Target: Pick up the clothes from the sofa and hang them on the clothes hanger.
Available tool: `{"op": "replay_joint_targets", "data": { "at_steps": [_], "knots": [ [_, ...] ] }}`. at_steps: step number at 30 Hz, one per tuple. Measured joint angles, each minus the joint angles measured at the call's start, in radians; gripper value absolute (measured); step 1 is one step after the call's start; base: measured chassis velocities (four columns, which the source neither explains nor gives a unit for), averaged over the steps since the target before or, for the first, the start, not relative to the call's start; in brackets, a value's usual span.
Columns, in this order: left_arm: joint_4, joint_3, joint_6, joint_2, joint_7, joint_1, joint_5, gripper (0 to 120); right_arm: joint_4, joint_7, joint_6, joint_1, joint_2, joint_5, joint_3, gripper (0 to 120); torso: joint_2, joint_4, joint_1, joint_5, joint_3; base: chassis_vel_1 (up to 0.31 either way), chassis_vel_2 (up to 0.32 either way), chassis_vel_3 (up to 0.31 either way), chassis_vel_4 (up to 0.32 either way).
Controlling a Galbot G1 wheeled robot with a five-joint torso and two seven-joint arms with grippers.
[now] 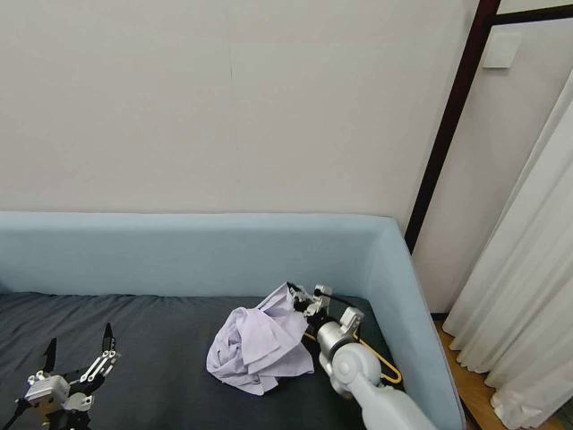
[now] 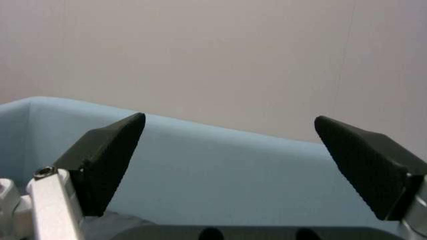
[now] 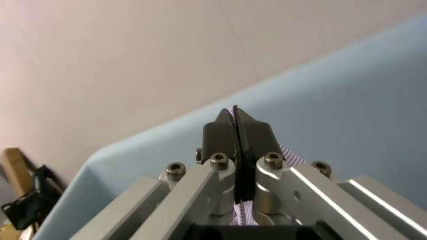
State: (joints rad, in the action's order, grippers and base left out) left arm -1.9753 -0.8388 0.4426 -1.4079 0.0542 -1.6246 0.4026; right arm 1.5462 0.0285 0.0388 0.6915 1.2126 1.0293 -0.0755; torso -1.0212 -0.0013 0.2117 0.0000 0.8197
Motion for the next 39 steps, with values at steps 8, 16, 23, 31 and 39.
{"op": "replay_joint_targets", "data": {
  "at_steps": [8,16,23,31,39],
  "knots": [
    [0.02,0.011,0.002,0.015,0.0,0.022,0.007,100,0.024,0.026,0.046,-0.166,-0.074,0.1,-0.061,0,0.0,0.0002,0.0,0.0,0.0,0.0,0.0,0.0,0.0],
    [0.047,0.011,0.002,0.041,0.001,0.042,0.026,100,0.063,0.026,0.043,-0.349,-0.092,0.16,-0.082,0,0.0,0.0002,0.0,-0.0003,0.0,0.0,0.0,0.0,0.0],
    [0.048,0.009,-0.017,0.068,0.006,0.06,0.045,100,0.064,0.042,0.038,-0.47,-0.084,0.176,-0.095,0,0.0,0.0001,0.0,-0.0002,0.0,0.0,0.0,0.0,0.0],
    [0.049,0.009,-0.02,0.076,0.006,0.054,0.051,100,0.0,0.039,0.042,-0.573,-0.052,0.17,-0.124,0,0.0,0.0001,0.0,-0.0003,0.0,0.0,0.0,0.0,0.0],
    [0.05,-0.021,-0.023,0.096,0.007,0.055,0.084,100,0.016,-0.026,0.036,-0.693,-0.002,0.171,-0.048,0,0.0,0.0002,0.0,-0.0003,0.0,0.0,0.0,0.0,0.0]
  ]
}}
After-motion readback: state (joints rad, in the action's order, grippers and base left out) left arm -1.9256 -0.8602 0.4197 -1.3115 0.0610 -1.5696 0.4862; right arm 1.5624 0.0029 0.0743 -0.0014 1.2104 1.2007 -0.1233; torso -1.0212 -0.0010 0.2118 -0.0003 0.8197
